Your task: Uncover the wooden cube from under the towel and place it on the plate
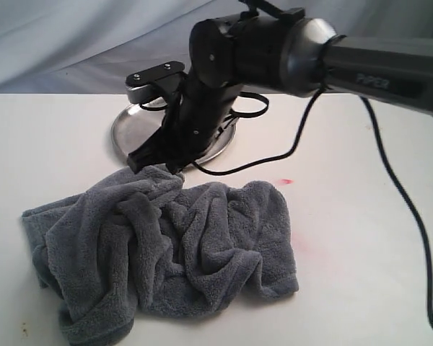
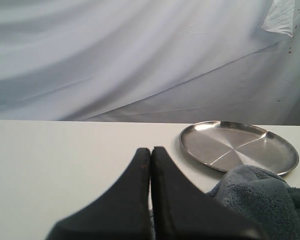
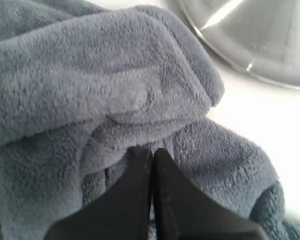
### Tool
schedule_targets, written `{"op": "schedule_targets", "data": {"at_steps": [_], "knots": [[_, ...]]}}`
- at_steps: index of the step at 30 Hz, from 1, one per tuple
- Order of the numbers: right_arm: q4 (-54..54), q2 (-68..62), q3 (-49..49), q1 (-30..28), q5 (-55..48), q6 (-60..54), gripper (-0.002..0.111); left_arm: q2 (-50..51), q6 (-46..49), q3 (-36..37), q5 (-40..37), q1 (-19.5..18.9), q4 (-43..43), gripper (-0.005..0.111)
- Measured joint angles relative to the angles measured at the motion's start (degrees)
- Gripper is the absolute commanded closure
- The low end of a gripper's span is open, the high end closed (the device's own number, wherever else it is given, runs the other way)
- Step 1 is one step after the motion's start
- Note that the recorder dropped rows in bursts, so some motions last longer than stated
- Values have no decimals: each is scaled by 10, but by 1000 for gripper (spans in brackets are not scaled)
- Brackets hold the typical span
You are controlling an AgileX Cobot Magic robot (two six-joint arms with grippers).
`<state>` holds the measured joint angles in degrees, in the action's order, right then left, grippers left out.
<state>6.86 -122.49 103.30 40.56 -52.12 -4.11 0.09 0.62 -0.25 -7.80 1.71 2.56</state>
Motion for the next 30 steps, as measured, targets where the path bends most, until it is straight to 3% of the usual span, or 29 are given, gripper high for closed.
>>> {"op": "schedule_targets", "data": {"at_steps": [13, 25, 30], "knots": [[21, -149, 269, 98, -48, 11, 108, 0, 0, 0, 0, 0, 0, 105], [30, -160, 288, 258, -122, 12, 108, 0, 0, 0, 0, 0, 0, 105], [0, -160, 288, 281, -168, 33, 108, 0, 0, 0, 0, -2, 0, 105]]}}
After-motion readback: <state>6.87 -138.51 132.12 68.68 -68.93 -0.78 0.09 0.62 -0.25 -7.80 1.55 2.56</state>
